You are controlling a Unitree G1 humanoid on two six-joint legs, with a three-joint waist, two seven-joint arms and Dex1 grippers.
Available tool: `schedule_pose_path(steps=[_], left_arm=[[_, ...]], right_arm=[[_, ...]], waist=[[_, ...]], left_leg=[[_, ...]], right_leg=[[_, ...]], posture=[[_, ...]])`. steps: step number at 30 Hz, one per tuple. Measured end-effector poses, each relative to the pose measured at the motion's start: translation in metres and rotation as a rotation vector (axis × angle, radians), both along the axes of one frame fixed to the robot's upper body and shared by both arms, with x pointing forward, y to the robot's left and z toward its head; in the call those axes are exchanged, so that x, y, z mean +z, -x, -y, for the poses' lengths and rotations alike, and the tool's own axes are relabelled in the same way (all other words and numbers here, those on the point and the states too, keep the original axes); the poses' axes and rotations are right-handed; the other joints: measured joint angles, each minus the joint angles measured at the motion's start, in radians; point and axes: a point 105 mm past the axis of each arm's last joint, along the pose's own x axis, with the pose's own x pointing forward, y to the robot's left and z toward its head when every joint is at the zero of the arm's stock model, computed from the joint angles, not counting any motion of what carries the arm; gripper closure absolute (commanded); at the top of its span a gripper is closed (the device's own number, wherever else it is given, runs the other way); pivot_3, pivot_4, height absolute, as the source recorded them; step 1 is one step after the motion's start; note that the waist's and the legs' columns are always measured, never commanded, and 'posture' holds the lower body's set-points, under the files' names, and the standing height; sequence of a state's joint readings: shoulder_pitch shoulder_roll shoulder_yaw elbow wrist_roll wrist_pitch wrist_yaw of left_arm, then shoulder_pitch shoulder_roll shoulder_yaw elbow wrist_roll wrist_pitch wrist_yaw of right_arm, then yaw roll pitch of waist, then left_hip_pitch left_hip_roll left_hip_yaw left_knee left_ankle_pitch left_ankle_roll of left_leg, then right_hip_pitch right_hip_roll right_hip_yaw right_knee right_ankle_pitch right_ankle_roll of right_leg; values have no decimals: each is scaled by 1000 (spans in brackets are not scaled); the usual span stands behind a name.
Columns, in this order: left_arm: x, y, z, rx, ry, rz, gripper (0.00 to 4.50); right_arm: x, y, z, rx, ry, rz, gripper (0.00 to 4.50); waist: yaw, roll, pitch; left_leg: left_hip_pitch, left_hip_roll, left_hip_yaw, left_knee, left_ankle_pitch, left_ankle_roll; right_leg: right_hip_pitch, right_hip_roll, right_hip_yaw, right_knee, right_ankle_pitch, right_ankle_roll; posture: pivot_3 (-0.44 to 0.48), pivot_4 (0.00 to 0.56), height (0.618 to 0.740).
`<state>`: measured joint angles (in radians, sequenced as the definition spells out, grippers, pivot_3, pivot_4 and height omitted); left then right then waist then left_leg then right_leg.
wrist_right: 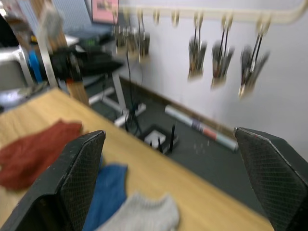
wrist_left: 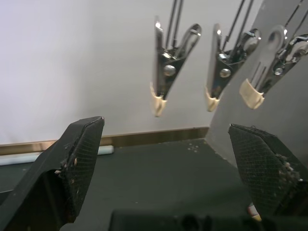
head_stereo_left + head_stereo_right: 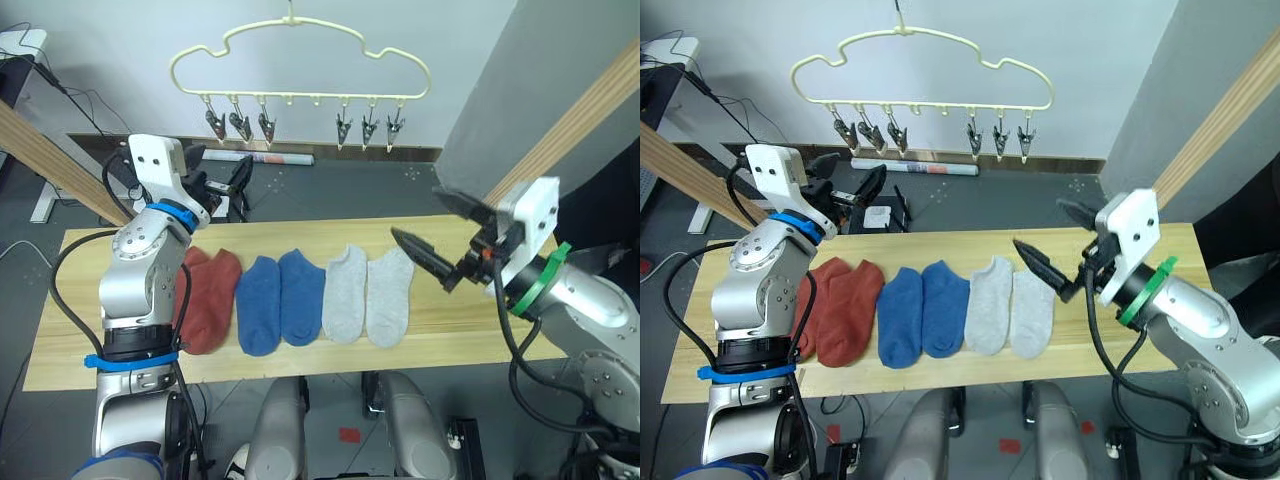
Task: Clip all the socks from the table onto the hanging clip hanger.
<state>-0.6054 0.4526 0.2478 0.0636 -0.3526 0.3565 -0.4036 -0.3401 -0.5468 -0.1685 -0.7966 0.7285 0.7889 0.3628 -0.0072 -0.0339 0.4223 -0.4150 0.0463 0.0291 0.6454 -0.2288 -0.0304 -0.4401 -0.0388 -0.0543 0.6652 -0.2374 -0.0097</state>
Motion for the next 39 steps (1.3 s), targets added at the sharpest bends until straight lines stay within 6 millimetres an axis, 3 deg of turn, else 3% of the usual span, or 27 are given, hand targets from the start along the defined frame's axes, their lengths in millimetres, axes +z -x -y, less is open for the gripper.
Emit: schedule_pose_path(steps=[5, 9, 19, 23, 33, 39], left_arm=[[8, -4, -2, 19, 16, 30, 0], [16, -5, -12, 73, 36, 67, 0], [20, -6, -17, 101, 43, 91, 0], [24, -5, -17, 103, 44, 112, 798], [9, 1, -22, 94, 27, 80, 798], [20, 3, -16, 74, 37, 112, 798]], right_arm=[[4, 2, -2, 17, 1, 0, 15], [-4, 1, 2, 3, 21, -31, 15], [-5, 1, 3, -5, 21, -34, 15], [-5, 1, 3, -4, 21, -35, 0], [-5, 1, 2, -5, 16, -39, 0], [-6, 2, 0, 7, 8, -47, 0]], waist=[[-1, 0, 2], [-1, -1, 5], [-1, -1, 12], [-1, -2, 14], [0, -1, 16], [0, -1, 16]], left_leg=[[-2, 0, 1, -1, 2, -3], [-3, 0, 1, -1, 1, -3], [-3, 0, 1, -1, 2, -3], [-3, 0, 2, -2, 2, -3], [-4, 0, 3, -3, 2, -4], [-6, 0, 3, -3, 2, -4]], right_leg=[[-1, 0, -2, -1, 0, 0], [-1, -1, -1, -2, 0, 0], [-2, 0, 0, -2, 0, 1], [-3, -1, 0, -2, 0, 1], [-5, -1, 1, -3, 0, 1], [-6, 0, 2, -4, 0, 1]], posture=[[-107, 503, 735], [-106, 499, 735], [-103, 494, 735], [-103, 494, 735], [-87, 490, 735], [-87, 492, 735]])
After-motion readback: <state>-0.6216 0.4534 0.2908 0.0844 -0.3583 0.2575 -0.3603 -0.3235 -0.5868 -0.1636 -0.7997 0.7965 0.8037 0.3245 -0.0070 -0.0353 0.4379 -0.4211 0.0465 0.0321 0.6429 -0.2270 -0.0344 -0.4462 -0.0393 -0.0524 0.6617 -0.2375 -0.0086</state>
